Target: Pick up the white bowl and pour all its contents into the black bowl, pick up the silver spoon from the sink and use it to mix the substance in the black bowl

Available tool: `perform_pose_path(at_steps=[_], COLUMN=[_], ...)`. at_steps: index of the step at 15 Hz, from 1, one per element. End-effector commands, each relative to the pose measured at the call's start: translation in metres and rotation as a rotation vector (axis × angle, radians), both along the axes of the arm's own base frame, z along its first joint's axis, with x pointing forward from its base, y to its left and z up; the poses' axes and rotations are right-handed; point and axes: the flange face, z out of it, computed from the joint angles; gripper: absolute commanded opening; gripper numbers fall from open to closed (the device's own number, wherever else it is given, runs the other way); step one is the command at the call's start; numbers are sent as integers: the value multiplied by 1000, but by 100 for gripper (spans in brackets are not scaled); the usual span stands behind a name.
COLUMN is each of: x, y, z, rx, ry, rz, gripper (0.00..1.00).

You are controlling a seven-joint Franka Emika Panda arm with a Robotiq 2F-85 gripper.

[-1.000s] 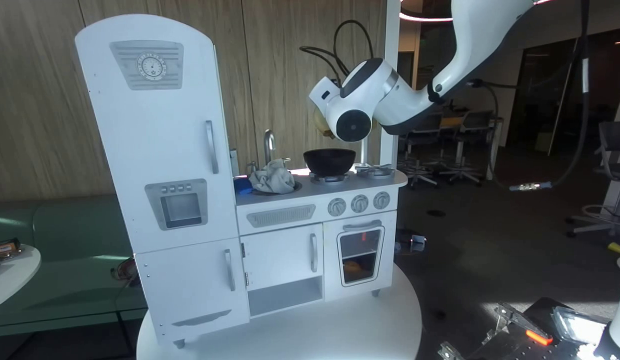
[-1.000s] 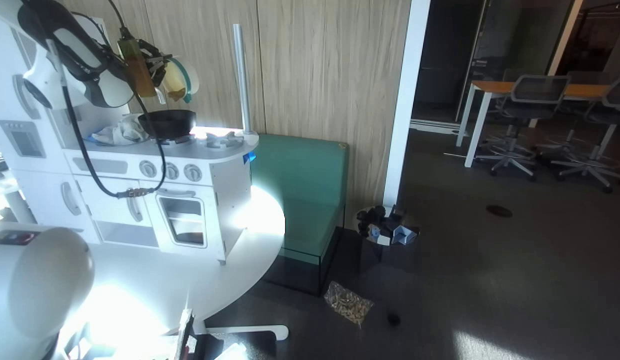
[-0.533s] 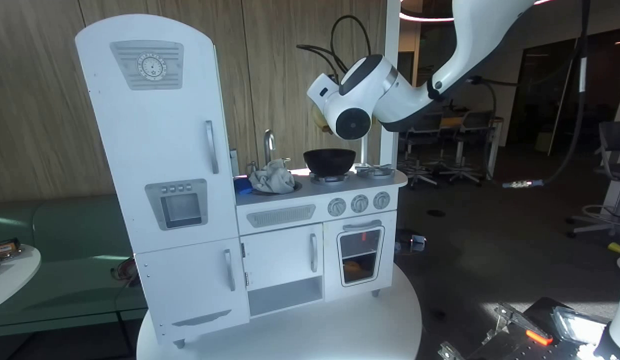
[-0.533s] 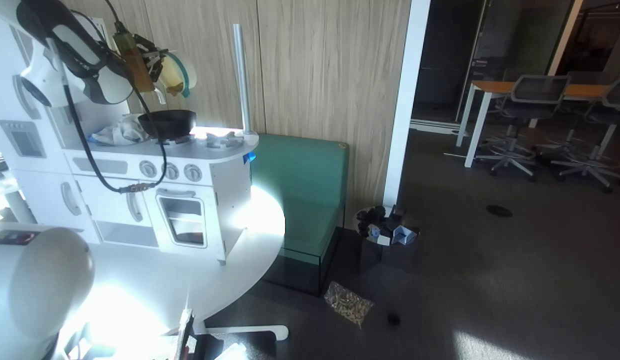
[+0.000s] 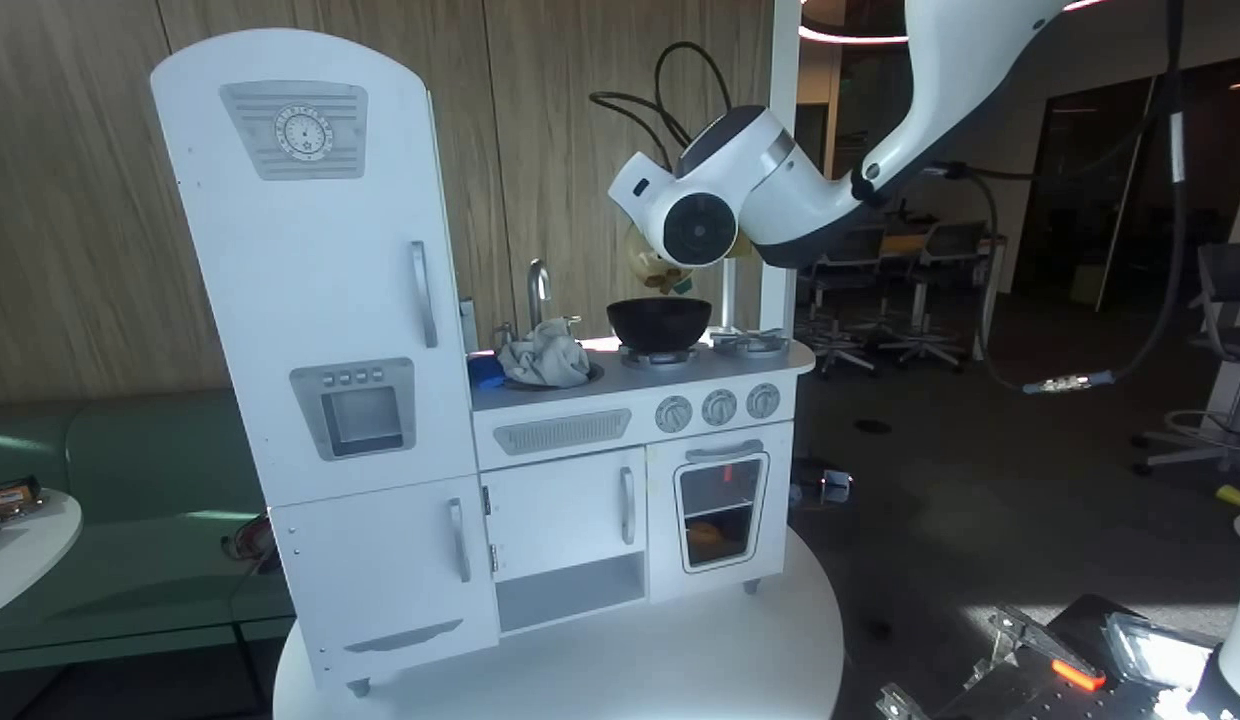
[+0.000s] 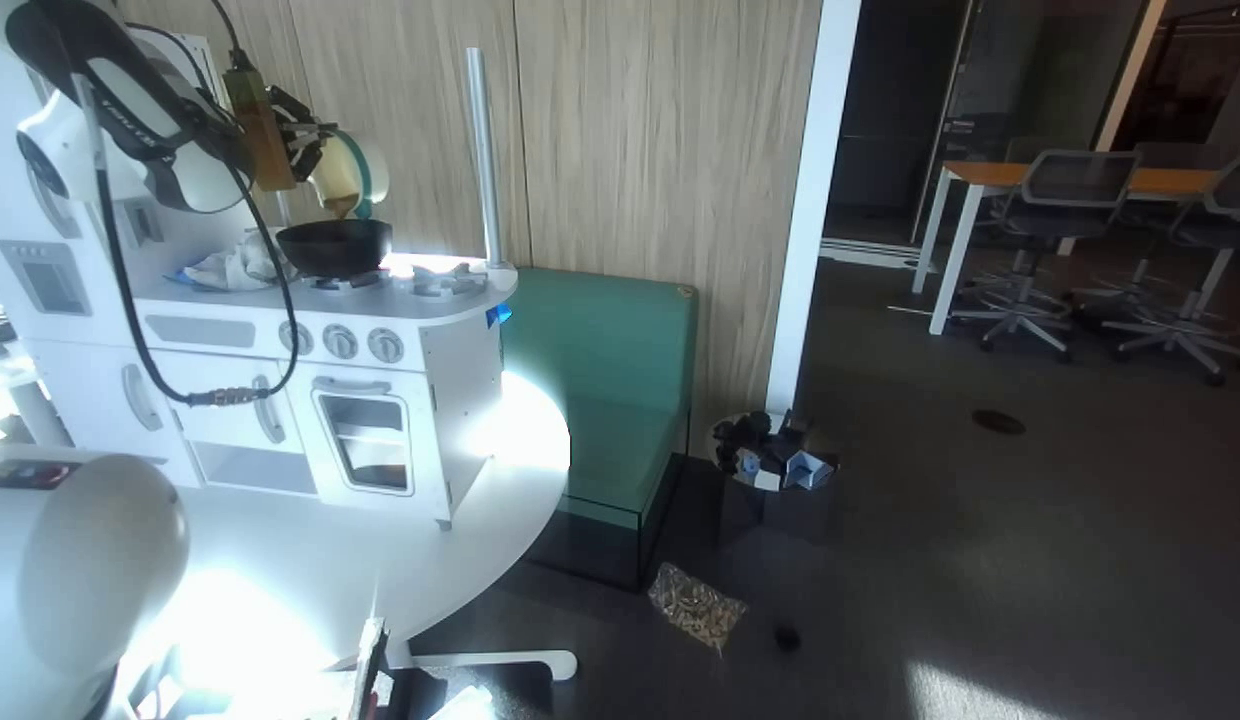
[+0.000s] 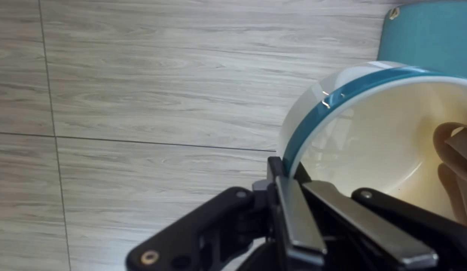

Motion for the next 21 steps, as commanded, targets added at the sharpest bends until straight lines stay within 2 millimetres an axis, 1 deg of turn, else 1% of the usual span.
perform_pose_path(at_steps=[1,3,5,6,8,9,10,12,14,15,17,19,21], x=[-3,-5,-4,-17,-10,-5,-3,-2,2,2,1,3,3], y=[9,16,17,50,34,25,15,5,-6,-13,-16,-20,-24], z=[22,25,29,46,41,35,28,20,20,15,11,8,14], rx=[-115,-166,-200,-200,-174,-172,-190,-209,-199,-193,-235,-217,-227], ry=[-123,-190,-272,-291,-304,-289,-237,-194,-231,-207,-155,-115,-180], rz=[109,175,230,206,179,163,133,87,65,41,43,40,2], gripper=[2,2,2,2,2,2,2,2,2,2,2,2,2])
